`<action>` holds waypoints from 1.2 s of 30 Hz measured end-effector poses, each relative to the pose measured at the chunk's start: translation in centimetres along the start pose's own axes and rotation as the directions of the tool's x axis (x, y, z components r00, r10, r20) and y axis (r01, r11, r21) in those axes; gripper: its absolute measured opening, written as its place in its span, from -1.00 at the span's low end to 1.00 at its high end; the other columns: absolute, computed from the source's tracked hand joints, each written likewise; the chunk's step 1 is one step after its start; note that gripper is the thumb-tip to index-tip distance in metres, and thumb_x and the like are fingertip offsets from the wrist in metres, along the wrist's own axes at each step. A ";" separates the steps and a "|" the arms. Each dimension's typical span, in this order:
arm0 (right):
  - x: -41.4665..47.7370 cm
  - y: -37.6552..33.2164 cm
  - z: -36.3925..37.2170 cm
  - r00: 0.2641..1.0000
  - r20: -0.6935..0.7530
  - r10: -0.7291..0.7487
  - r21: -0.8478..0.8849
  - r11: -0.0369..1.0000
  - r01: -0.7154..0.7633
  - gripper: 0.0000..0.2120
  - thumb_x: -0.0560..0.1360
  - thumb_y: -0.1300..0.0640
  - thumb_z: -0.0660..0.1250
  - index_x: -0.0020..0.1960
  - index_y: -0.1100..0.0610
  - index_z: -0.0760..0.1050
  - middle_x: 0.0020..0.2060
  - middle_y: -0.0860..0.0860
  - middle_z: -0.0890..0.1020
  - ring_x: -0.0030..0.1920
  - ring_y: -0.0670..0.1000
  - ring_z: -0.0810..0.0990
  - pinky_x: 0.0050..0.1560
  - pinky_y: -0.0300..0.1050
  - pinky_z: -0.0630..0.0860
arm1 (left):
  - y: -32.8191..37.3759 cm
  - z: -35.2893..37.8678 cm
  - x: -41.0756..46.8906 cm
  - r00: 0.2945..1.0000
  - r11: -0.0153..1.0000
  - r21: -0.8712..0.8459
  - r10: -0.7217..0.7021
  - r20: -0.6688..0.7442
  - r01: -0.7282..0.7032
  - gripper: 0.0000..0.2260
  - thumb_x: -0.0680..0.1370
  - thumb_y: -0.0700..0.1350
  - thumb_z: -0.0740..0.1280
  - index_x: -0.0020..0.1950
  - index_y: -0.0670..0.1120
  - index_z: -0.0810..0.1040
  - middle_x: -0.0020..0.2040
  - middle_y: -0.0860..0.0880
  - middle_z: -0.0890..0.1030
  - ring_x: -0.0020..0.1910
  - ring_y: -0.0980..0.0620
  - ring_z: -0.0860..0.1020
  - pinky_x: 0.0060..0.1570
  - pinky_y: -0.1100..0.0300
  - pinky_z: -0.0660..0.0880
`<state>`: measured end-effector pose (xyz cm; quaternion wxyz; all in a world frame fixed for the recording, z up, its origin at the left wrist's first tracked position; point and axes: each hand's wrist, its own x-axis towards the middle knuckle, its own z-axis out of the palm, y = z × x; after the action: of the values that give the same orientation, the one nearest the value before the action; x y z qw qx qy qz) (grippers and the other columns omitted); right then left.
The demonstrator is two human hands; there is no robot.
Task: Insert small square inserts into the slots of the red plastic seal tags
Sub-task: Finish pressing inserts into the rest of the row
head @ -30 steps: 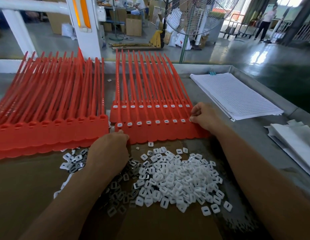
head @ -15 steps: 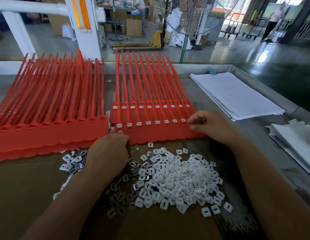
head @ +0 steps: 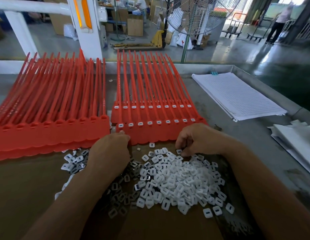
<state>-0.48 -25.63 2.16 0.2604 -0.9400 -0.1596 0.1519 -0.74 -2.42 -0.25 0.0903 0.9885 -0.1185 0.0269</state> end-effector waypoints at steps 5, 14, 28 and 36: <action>0.2 -0.3 0.1 1.000 -0.001 0.028 -0.056 0.998 -0.028 -0.79 0.34 0.22 0.49 -0.23 -0.05 0.52 -0.29 -0.15 0.56 -0.34 -0.35 0.49 -0.29 -0.51 0.38 | 0.1 0.0 0.0 1.000 1.000 0.011 -0.003 0.006 0.003 -0.63 0.55 -0.22 0.09 0.34 -0.03 0.38 0.38 0.03 0.37 0.28 0.01 0.40 0.19 0.14 0.38; -0.2 0.2 -0.2 0.999 0.014 0.029 0.011 1.000 -0.029 -0.85 0.40 0.18 0.43 -0.24 -0.04 0.51 -0.31 -0.16 0.59 -0.30 -0.33 0.51 -0.23 -0.44 0.43 | 0.1 -0.1 0.0 1.000 1.000 0.006 -0.004 0.002 0.004 -0.64 0.54 -0.22 0.09 0.30 -0.04 0.42 0.34 0.02 0.41 0.26 0.01 0.42 0.17 0.15 0.38; -0.8 2.7 -2.0 0.866 -0.449 0.218 0.443 0.897 0.004 -0.76 0.32 0.48 0.41 -0.29 0.17 0.48 -0.41 0.03 0.55 -0.48 -0.24 0.47 -0.38 -0.45 0.41 | 0.1 0.1 0.0 1.000 1.000 -0.019 0.006 -0.030 -0.006 -0.67 0.54 -0.22 0.09 0.24 -0.05 0.47 0.27 0.00 0.48 0.20 0.02 0.47 0.12 0.17 0.40; 0.1 6.7 -2.3 0.628 -0.630 0.456 0.550 0.833 -0.053 -0.85 0.33 0.34 0.46 -0.26 0.11 0.58 -0.40 -0.01 0.60 -0.48 -0.18 0.50 -0.40 -0.28 0.40 | 0.0 0.2 0.0 0.999 1.000 -0.020 0.007 -0.041 -0.008 -0.68 0.53 -0.22 0.10 0.23 -0.06 0.48 0.25 0.00 0.49 0.18 0.01 0.48 0.11 0.16 0.41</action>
<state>1.95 -32.02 0.39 0.5021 -0.8355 0.1427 -0.1713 -0.73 -2.47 -0.45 0.1025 0.9863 -0.1205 0.0463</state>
